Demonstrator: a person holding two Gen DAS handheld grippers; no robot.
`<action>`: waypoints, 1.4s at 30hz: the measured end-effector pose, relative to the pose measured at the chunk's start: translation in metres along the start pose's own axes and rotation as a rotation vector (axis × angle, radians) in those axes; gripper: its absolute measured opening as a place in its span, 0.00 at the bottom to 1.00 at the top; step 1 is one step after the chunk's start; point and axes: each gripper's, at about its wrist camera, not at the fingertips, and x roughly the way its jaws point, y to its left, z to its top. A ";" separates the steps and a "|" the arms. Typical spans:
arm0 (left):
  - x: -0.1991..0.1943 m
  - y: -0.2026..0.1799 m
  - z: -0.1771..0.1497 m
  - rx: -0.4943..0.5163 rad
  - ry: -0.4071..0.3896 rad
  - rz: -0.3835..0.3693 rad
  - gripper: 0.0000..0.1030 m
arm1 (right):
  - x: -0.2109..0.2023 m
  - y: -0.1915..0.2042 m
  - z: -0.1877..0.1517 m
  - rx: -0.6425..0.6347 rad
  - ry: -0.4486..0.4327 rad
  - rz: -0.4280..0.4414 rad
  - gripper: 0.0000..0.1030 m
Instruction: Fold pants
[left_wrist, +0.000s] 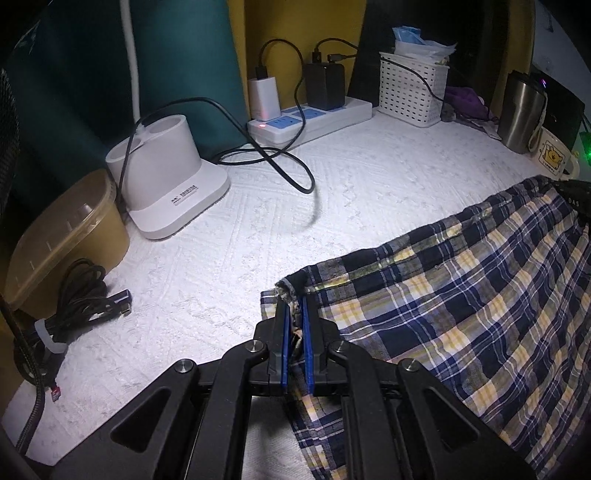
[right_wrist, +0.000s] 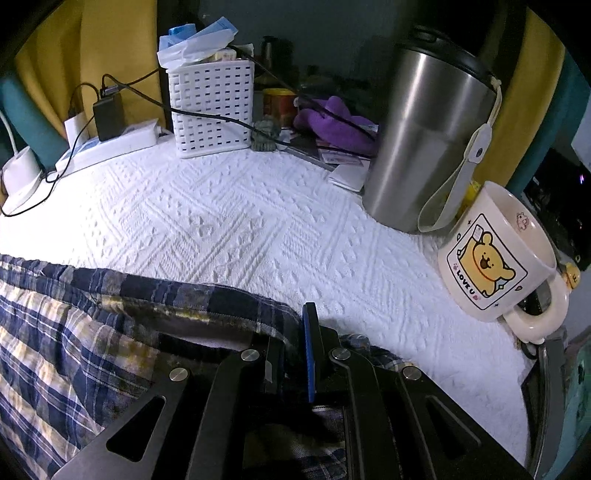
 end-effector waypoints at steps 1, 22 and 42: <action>-0.001 0.001 0.000 -0.005 -0.001 0.000 0.08 | -0.001 -0.001 0.000 0.000 0.002 -0.004 0.11; -0.054 0.019 -0.014 -0.116 -0.035 0.060 0.14 | -0.062 -0.008 -0.024 -0.033 -0.043 -0.059 1.00; -0.122 -0.034 -0.123 -0.204 0.000 -0.090 0.36 | -0.124 0.000 -0.087 -0.019 -0.071 -0.029 1.00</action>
